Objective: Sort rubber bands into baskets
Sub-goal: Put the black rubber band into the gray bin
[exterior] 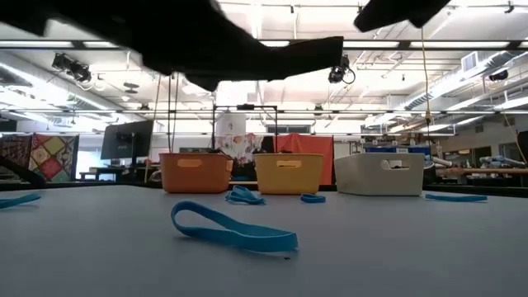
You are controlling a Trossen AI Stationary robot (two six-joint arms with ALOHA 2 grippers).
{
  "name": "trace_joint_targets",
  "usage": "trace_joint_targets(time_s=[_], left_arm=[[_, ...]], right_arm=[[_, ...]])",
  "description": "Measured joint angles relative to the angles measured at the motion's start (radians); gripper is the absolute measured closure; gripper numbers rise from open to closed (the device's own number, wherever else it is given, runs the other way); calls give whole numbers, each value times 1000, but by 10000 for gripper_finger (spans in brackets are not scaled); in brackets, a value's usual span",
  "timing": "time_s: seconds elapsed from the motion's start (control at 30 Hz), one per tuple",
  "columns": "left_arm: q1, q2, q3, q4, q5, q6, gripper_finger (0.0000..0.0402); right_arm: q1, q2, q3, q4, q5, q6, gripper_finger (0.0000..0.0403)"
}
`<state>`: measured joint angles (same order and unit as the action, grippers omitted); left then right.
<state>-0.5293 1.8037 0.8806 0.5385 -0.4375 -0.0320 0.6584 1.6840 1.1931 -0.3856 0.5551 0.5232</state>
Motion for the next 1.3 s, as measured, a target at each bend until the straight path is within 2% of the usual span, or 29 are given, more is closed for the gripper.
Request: trace_joint_targets(time_s=[0.2,0.33,0.5,0.6,0.67,0.9,1.07,1.17,1.3], left_arm=[[104,-54,0,-45,195,39,389],[154,-58,0,-48,330,67,389],[194,-58,0,-51,360,81,389],[217,-58,0,-38,402,84,389],[228,-58,0,-35,417,81,389],[243,-58,0,-37,425,53,388],[291,-58,0,-55,462,-69,356],[331,-58,0,-104,478,-101,315],[386,-58,0,-188,480,-110,267]], right_arm=[[-70,0,0,-1,-28,-153,180],[-113,0,0,-10,-36,-189,148],[-153,0,0,-19,-160,-203,141],[-161,0,0,-30,-181,-184,170],[-165,0,0,-35,-184,-160,203],[-165,0,0,-40,-186,-150,379],[-226,-4,2,-148,-143,-83,387],[-311,-7,0,-294,-76,-84,388],[-465,-21,0,-406,-63,-155,388]])
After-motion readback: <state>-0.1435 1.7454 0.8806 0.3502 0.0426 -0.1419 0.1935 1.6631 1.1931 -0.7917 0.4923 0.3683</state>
